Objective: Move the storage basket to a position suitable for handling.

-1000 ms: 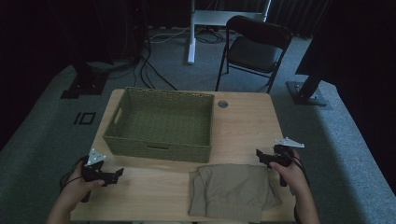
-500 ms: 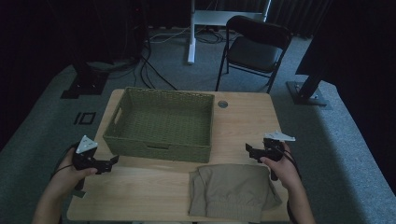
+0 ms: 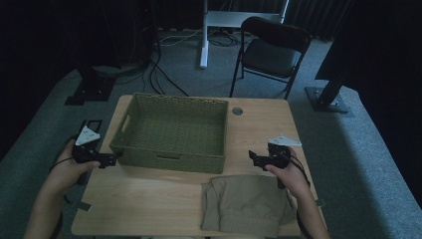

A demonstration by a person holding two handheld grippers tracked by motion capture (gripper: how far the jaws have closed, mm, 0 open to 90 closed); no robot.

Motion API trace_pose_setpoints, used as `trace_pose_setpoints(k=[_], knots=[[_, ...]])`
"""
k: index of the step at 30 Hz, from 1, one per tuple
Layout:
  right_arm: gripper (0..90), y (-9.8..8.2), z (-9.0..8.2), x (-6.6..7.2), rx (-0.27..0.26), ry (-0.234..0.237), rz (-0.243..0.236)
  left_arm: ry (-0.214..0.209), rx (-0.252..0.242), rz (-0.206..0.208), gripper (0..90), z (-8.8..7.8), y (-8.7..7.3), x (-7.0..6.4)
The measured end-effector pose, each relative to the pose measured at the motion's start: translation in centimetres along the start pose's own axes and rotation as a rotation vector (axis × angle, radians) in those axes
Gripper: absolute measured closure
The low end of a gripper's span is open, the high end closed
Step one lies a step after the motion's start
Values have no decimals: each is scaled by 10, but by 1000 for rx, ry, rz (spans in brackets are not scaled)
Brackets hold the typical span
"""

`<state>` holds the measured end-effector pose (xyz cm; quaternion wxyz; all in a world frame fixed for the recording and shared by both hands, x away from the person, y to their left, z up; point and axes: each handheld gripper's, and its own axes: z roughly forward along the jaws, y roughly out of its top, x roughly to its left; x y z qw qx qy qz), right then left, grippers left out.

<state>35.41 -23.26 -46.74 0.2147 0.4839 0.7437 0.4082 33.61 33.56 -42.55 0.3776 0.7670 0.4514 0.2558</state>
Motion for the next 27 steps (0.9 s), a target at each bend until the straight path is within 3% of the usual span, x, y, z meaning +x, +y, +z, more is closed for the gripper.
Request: trace_pose_setpoints(k=[3, 9, 13, 20, 23, 27], knots=[[136, 6, 2, 10, -8, 17, -12, -17, -13, -29, 8, 6, 8, 6], [135, 19, 6, 30, -26, 47, -33, -4, 4, -45, 8, 19, 14, 15], [136, 25, 10, 39, -29, 41, -45, 6, 3, -53, 8, 23, 17, 22], [135, 40, 22, 62, -40, 65, -67, 19, 15, -92, 8, 38, 16, 30], [136, 43, 30, 70, -42, 65, -60, 23, 5, -136, 10, 46, 14, 33], [201, 43, 40, 79, -39, 64, -68, 58, 2, -146, 153, 55, 11, 34]])
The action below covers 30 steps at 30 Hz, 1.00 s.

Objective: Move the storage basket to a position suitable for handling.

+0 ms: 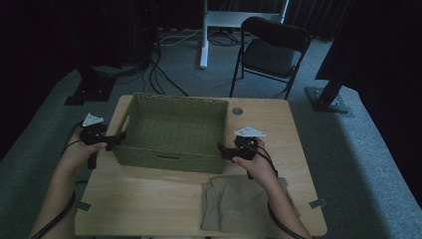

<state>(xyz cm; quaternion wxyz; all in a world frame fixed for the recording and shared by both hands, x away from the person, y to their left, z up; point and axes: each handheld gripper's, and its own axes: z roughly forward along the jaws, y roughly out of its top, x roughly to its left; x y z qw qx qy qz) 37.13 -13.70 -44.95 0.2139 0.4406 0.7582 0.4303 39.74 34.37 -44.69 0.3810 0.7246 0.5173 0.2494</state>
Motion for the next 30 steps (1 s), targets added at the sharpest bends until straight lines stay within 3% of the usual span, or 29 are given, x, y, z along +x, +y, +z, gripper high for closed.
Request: trace_pose_setpoints(k=[1, 4, 6, 7, 10, 11, 13, 15, 18, 21, 30], knots=[[247, 0, 3, 2, 3, -4, 6, 4, 4, -3, 250, 1, -1, 0], [329, -2, 7, 6, 11, -15, 15, 28, 24, -2, 334, 5, -4, -2], [367, -3, 10, 7, 10, -22, 21, 43, 39, 21, 367, 7, -6, -3], [401, -3, 11, 8, 11, -25, 26, 39, 52, 30, 435, 8, -7, -4], [477, -4, 14, 10, 29, -40, 20, 27, 79, 43, 497, 11, -10, -7], [492, -5, 15, 10, 60, -33, 42, 27, 80, 40, 515, 11, -11, -7], [515, -6, 16, 11, 61, -31, 52, 27, 93, 21, 615, 12, -12, -9], [562, -6, 16, 13, 65, -27, 54, 24, 104, -27, 674, 13, -14, -10], [610, -5, 16, 16, 70, -34, 48, 65, 93, -44, 786, 11, -16, -10], [625, -5, 16, 18, 74, -46, 56, 66, 81, -76, 812, 9, -19, -11], [661, -5, 15, 14, 75, -59, 68, 87, 66, -108, 820, 2, -26, -23]])
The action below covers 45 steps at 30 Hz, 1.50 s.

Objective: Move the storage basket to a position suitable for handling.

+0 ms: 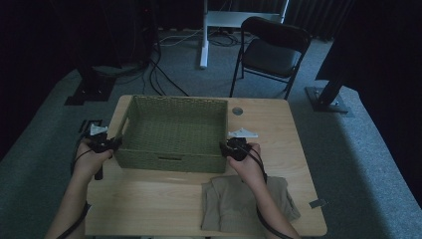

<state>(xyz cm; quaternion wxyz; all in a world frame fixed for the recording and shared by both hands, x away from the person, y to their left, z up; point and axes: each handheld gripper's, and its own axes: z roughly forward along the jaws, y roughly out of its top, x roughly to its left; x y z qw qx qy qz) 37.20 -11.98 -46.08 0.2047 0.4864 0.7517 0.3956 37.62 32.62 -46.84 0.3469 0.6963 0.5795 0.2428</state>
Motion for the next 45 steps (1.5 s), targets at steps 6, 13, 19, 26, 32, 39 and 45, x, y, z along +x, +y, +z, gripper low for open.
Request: trace_pose_setpoints(k=[6, 13, 19, 26, 32, 39, 45], knots=[[673, -1, -2, -6, 1, 3, 6, 4, -1, -9, 820, -3, -4, -8], [680, -2, -4, -12, -1, -6, -2, 2, 1, -17, 819, -4, -5, -16], [684, -5, -9, -22, -1, -14, -5, -15, 6, -21, 815, -3, -5, -27], [687, -7, -14, -32, 4, -20, 1, -22, 12, -36, 814, -1, -4, -37], [686, -10, -19, -39, 5, -14, 10, -40, 16, -45, 807, 2, -2, -45], [692, -15, -27, -53, 4, -30, 24, -48, 16, -26, 804, 8, 2, -61], [702, -17, -32, -64, 6, -46, 39, -55, 20, -19, 804, 13, 5, -73]])
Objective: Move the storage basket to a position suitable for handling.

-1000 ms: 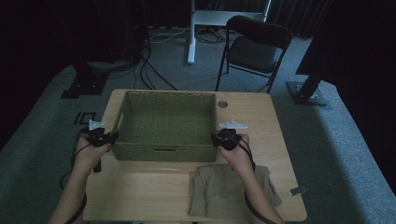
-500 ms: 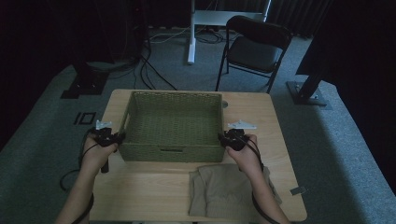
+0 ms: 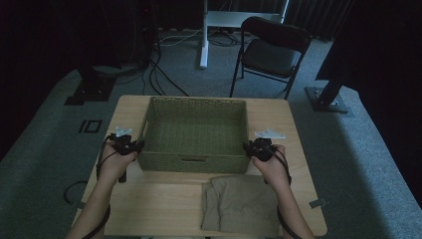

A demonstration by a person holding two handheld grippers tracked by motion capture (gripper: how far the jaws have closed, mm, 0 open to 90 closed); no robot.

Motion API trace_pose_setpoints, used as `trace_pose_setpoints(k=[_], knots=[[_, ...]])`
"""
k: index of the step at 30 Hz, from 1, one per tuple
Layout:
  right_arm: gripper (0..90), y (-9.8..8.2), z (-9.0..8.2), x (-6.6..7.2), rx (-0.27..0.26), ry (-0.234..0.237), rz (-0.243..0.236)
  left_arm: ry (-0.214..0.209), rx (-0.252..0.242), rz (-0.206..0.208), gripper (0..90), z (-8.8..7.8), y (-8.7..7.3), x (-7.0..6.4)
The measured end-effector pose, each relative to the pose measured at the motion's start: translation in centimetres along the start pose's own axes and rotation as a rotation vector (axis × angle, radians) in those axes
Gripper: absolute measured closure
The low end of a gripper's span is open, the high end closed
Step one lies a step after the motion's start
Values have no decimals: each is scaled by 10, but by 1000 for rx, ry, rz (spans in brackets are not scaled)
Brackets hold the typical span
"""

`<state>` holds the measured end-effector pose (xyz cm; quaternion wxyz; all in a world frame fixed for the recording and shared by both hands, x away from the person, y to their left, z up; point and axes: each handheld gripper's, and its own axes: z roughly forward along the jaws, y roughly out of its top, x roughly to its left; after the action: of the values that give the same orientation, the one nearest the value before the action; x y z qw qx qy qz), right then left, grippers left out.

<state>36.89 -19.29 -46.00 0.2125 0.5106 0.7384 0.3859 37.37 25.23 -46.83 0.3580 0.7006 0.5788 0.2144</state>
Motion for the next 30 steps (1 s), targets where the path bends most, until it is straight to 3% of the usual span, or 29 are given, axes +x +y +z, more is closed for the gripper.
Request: trace_pose_setpoints(k=[12, 30], knots=[[728, -4, -9, -22, 5, -44, 49, -17, -6, 1, 804, 14, 7, -25], [757, -11, -22, -70, -10, -111, 112, -51, 8, 34, 793, 38, 21, -74]])
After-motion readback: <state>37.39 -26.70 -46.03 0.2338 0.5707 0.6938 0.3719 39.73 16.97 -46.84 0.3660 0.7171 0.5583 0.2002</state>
